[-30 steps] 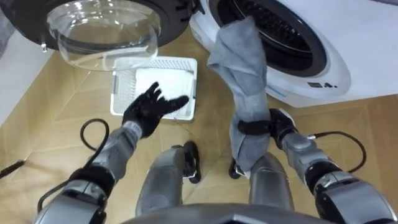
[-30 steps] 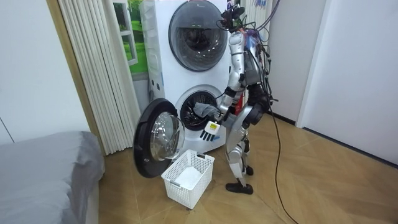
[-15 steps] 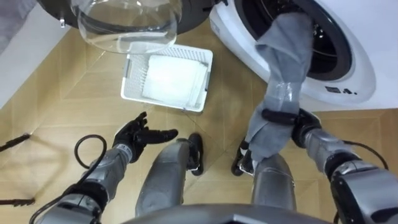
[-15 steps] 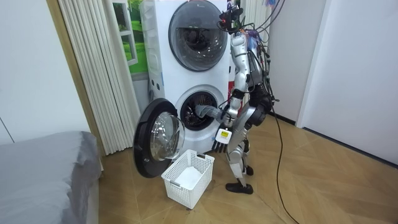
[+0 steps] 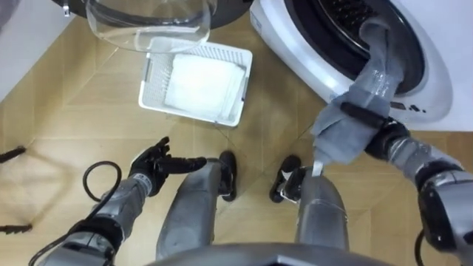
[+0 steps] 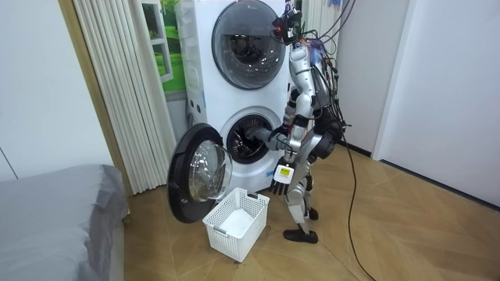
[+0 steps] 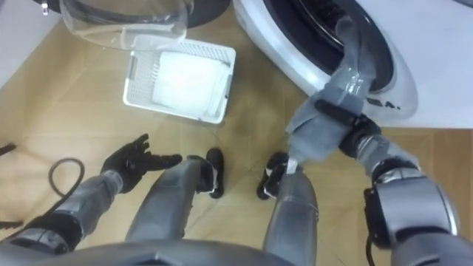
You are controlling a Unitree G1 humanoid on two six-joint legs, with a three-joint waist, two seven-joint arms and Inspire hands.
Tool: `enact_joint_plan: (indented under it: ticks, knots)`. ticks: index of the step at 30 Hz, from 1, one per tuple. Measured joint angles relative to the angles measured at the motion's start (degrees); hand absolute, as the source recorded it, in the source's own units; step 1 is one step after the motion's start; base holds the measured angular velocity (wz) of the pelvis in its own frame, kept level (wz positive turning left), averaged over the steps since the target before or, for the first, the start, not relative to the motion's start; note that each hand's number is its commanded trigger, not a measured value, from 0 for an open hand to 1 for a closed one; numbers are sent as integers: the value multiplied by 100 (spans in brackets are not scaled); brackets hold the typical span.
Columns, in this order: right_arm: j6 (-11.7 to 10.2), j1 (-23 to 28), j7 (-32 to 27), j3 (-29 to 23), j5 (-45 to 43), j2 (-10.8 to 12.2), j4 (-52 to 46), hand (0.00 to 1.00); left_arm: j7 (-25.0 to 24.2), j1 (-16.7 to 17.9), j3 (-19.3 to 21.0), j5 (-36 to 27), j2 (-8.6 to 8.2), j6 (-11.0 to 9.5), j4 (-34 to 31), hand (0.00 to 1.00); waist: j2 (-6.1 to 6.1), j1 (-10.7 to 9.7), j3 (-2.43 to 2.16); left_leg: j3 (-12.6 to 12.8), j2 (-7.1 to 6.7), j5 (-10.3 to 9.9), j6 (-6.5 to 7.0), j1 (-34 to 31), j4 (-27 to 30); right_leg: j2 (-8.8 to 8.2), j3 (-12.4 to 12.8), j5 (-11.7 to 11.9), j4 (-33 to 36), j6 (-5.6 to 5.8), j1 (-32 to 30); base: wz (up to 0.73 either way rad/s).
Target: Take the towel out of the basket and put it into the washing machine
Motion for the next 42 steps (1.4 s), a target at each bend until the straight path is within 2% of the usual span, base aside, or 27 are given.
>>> enact_joint_plan:
  ticks: [2,3,6,9,11,12,13,14,16,18,20,27,36,42]
  knots:
    - [77,-177,-14,-16,592,-116,-108,100,51,42,89,9,66,0,11,0,-25,10,-2,5,6,2,5,-3,55,-16,-14,3,2,2,30,4]
    - [234,-311,-21,-66,1018,-155,-118,100,109,64,90,10,95,1,18,0,-26,5,-2,6,8,1,7,0,90,-50,-19,4,34,5,46,9]
    - [327,-559,-86,-198,1772,-161,-125,100,163,101,90,11,96,13,2,0,-58,3,14,22,-35,10,95,-9,88,-121,36,-15,180,40,-20,9]
    - [541,-612,-400,-437,2213,-192,-478,100,233,270,300,185,100,84,-276,0,-147,-20,8,53,-118,34,144,-43,85,-230,74,-43,284,83,-103,9]
    - [565,-679,-542,-482,2387,-192,-484,100,276,294,372,274,83,91,-292,0,-160,-33,11,93,-131,55,179,-60,87,-277,70,-33,305,88,-128,2]
    - [586,-715,-646,-483,2449,-192,-518,93,322,324,479,279,31,94,-296,0,-169,-51,8,136,-135,53,198,-61,86,-281,106,-21,323,104,-149,-6]
    - [654,-720,-786,-483,2469,-192,-651,41,387,352,594,280,-40,91,-304,0,-183,-81,7,173,-144,48,215,-82,89,-283,168,-12,353,119,-204,-6]
    - [688,-723,-839,-483,2470,-192,-720,0,415,357,628,281,-67,92,-302,0,-183,-115,8,176,-153,46,222,-97,98,-288,187,-11,367,126,-222,0]
    - [782,-749,-1002,-483,2479,-192,-815,0,512,359,711,286,-157,92,-291,0,-181,-173,6,181,-164,31,249,-127,153,-295,216,-15,404,147,-251,0]
    - [786,-774,-1105,-494,2573,-192,-815,0,554,356,780,285,-212,87,-287,0,-178,-177,6,179,-167,24,260,-144,175,-301,213,-17,418,155,-262,3]
    - [788,-792,-1211,-604,2654,-192,-815,0,624,379,780,284,-248,90,-278,0,-174,-206,4,180,-217,17,271,-151,205,-398,187,-55,513,162,-285,10]
    - [787,-860,-1589,-1020,2690,-193,-815,0,828,429,777,374,-309,132,-301,0,-91,-208,3,183,-315,-26,336,-213,413,-576,187,-199,815,198,-357,9]
    - [673,-1069,-2006,-1220,2933,-192,-826,0,1006,405,776,554,-466,108,-305,0,116,-206,-7,258,-310,-44,368,-221,485,-616,224,-208,895,205,-409,-2]
    - [623,-1078,-2216,-1263,3151,-192,-860,0,1127,404,776,556,-503,50,-302,0,151,-204,-13,284,-312,-43,372,-192,469,-630,221,-201,887,201,-381,0]
